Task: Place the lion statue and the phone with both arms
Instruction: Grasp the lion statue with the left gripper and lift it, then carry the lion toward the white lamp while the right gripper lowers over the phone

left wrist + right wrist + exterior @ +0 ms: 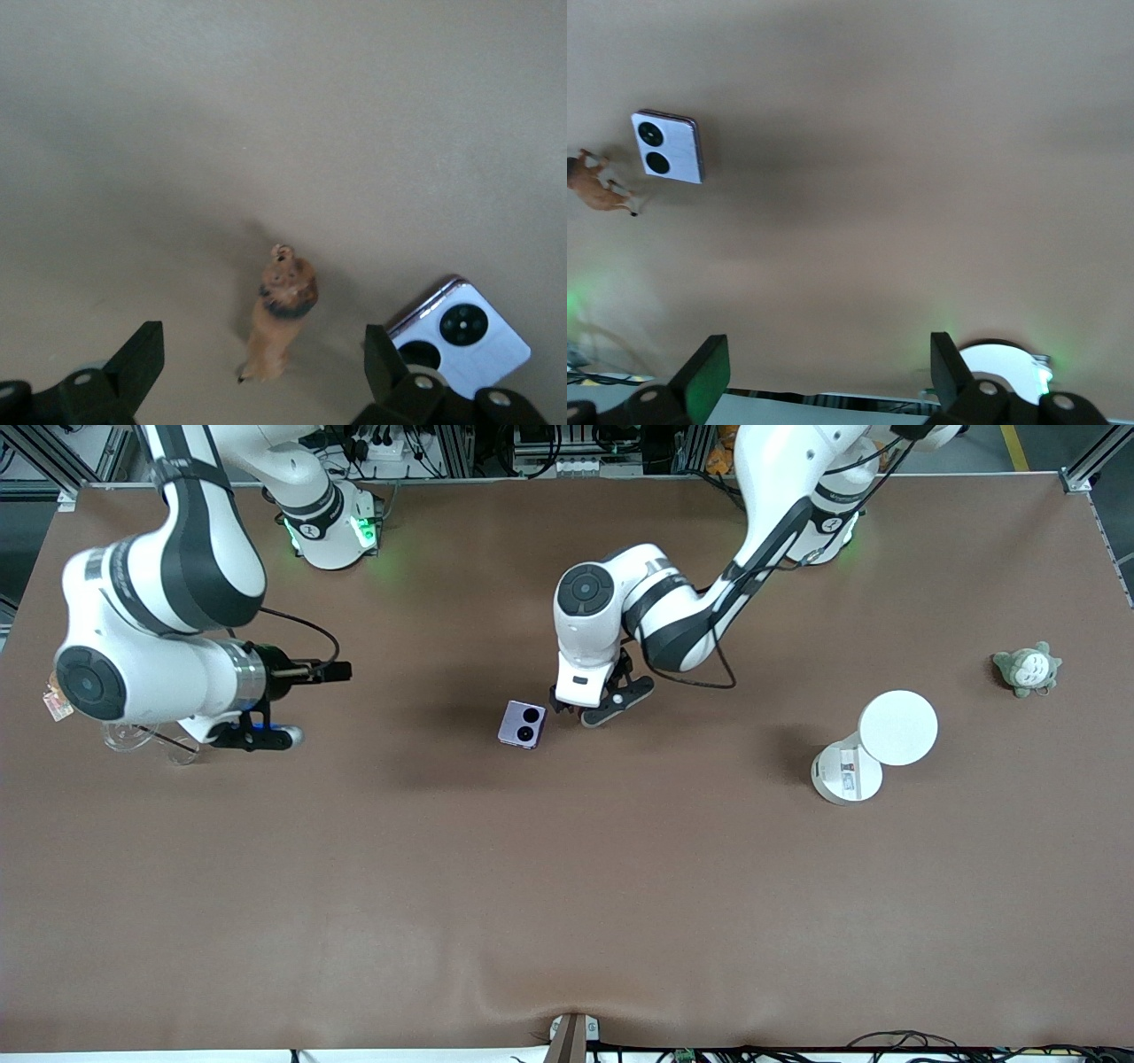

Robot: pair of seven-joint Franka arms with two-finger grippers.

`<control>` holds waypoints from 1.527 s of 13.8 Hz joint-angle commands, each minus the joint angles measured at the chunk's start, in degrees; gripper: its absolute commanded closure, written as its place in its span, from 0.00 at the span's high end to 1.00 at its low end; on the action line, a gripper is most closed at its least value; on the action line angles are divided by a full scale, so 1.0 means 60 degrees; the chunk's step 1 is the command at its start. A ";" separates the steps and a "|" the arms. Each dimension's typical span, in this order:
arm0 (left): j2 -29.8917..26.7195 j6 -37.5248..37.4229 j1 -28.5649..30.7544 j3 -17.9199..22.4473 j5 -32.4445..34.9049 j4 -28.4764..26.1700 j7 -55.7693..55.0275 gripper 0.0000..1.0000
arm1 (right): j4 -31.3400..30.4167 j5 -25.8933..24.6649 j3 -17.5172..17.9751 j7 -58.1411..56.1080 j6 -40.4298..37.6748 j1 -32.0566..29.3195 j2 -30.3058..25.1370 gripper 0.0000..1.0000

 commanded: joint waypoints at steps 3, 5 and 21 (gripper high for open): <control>0.0657 0.0557 -0.0060 0.0012 0.1149 0.0127 -0.0684 0.95 | -0.0330 0.0659 -0.0082 0.0308 0.0367 0.0226 0.0073 1.00; 0.0760 0.0733 -0.0060 0.0027 0.1180 0.0156 -0.0786 0.85 | -0.0331 0.0703 -0.0082 0.0745 0.0659 0.0474 0.0189 1.00; -0.1054 -0.1241 0.1535 0.0012 0.1209 -0.0033 0.2899 0.00 | -0.1940 0.0718 -0.0097 0.3323 0.5094 0.2875 0.0409 1.00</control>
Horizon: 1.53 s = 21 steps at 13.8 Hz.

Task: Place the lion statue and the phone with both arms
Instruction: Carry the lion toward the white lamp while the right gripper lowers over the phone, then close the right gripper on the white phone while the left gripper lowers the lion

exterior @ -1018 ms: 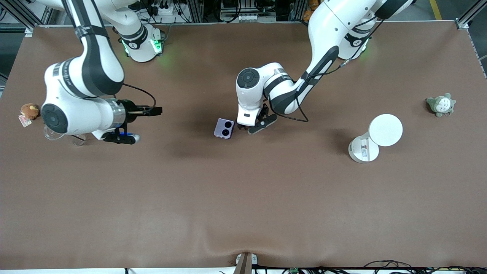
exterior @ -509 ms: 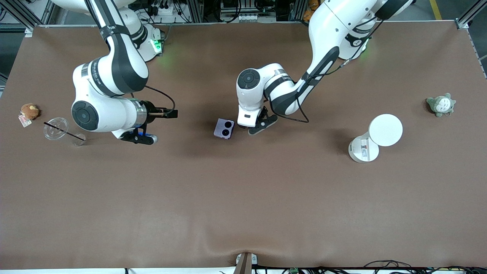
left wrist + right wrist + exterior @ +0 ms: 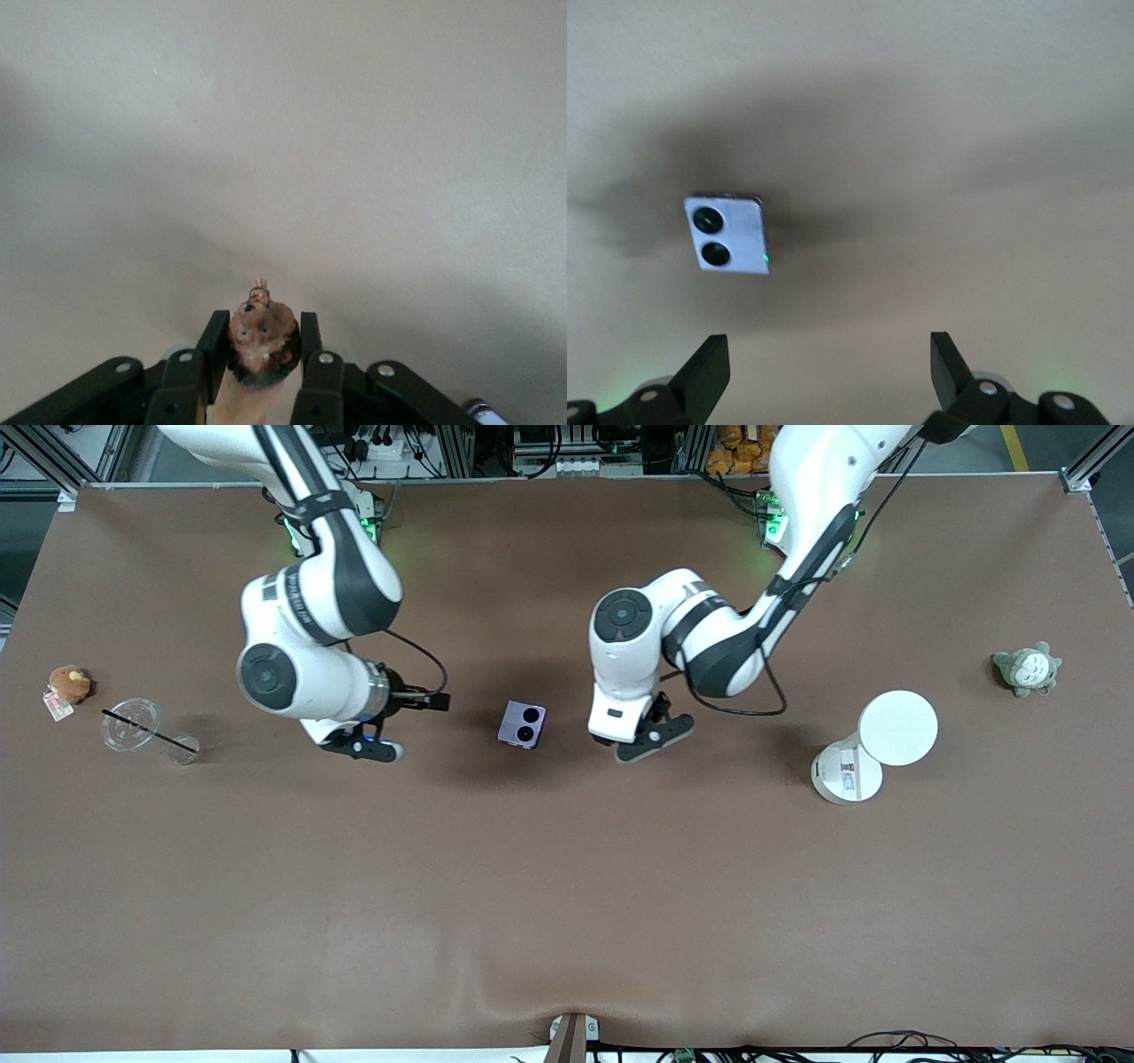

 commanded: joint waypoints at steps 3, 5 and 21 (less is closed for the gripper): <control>-0.1079 -0.0497 0.1093 -0.0087 0.0177 -0.0911 0.2168 0.00 | -0.0856 0.0149 -0.0126 0.1172 0.2284 0.1152 0.0197 1.00; -0.1387 -0.0497 0.1592 -0.0203 0.0118 -0.1248 0.3123 0.00 | -0.0827 0.0149 -0.0126 0.1916 0.3060 0.1680 0.0650 1.00; -0.1462 0.1376 0.5065 -0.1200 0.0176 -0.2904 0.5938 0.00 | -0.0578 0.0134 -0.0112 0.2814 0.5787 0.3132 0.2746 1.00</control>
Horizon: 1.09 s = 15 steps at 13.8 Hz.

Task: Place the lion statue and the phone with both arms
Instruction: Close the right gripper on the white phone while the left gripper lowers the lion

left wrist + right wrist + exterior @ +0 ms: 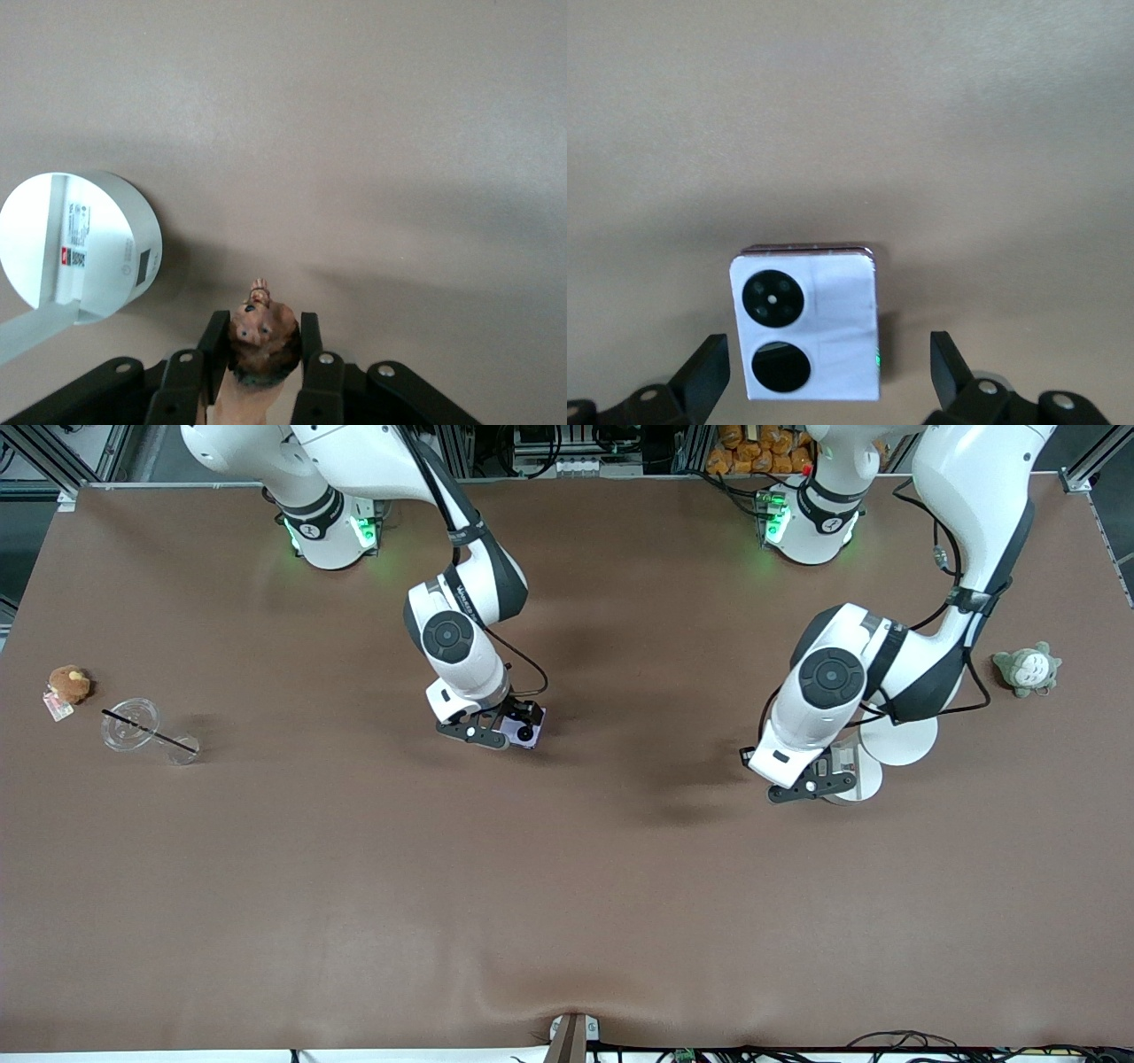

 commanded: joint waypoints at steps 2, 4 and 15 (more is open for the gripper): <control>-0.0209 0.0865 0.0449 -0.0161 0.0187 -0.0646 0.0519 0.00 | 0.0189 0.0119 -0.0108 0.0242 0.0386 0.0290 0.0477 1.00; -0.0209 0.1246 0.0757 -0.0161 0.0187 -0.0910 0.1047 0.00 | 0.0203 0.0119 -0.0123 0.0242 0.0415 0.0305 0.0491 1.00; 0.0347 0.1804 0.1065 -0.0117 0.0509 -0.0795 0.1635 0.00 | 0.0350 0.0060 -0.0137 0.0345 0.0679 0.0510 0.0886 0.94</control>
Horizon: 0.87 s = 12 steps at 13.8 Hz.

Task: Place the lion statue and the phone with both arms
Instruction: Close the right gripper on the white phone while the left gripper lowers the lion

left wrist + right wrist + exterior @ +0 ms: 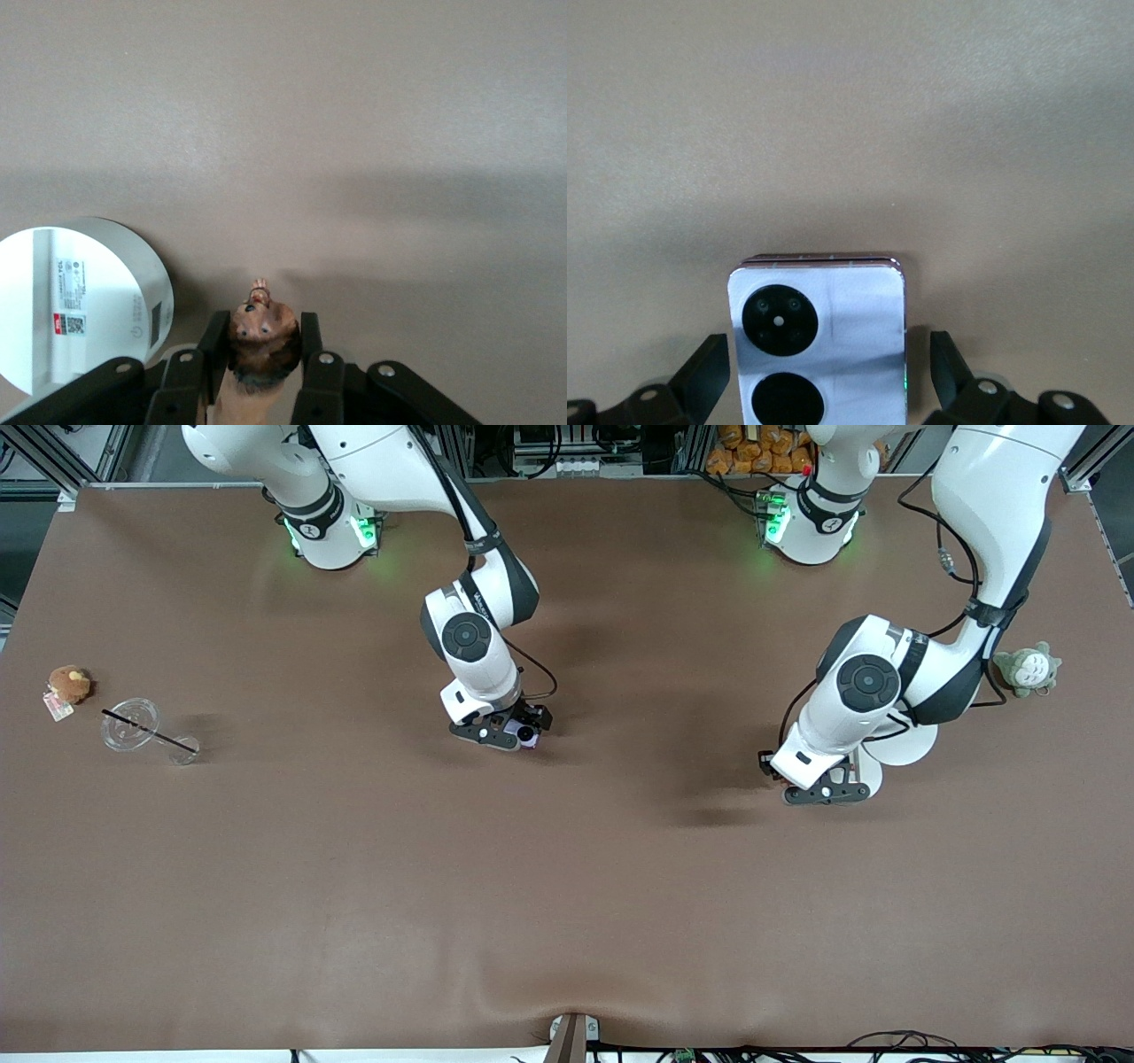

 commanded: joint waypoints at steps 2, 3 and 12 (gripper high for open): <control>0.0264 0.0234 0.0154 -0.0108 0.0709 0.0077 0.0134 0.00 | 0.0224 0.0046 -0.0144 0.0182 0.0071 0.0296 0.0404 0.81; 0.0380 0.0321 0.0169 -0.0108 0.0901 0.0092 0.0134 0.00 | 0.0239 0.0046 -0.0159 0.0182 0.0115 0.0340 0.0463 0.81; 0.0704 0.0527 0.0242 -0.0108 0.0947 0.0238 0.0603 0.00 | 0.0298 -0.0028 -0.1079 -0.0546 -0.2618 0.0121 -0.0911 0.00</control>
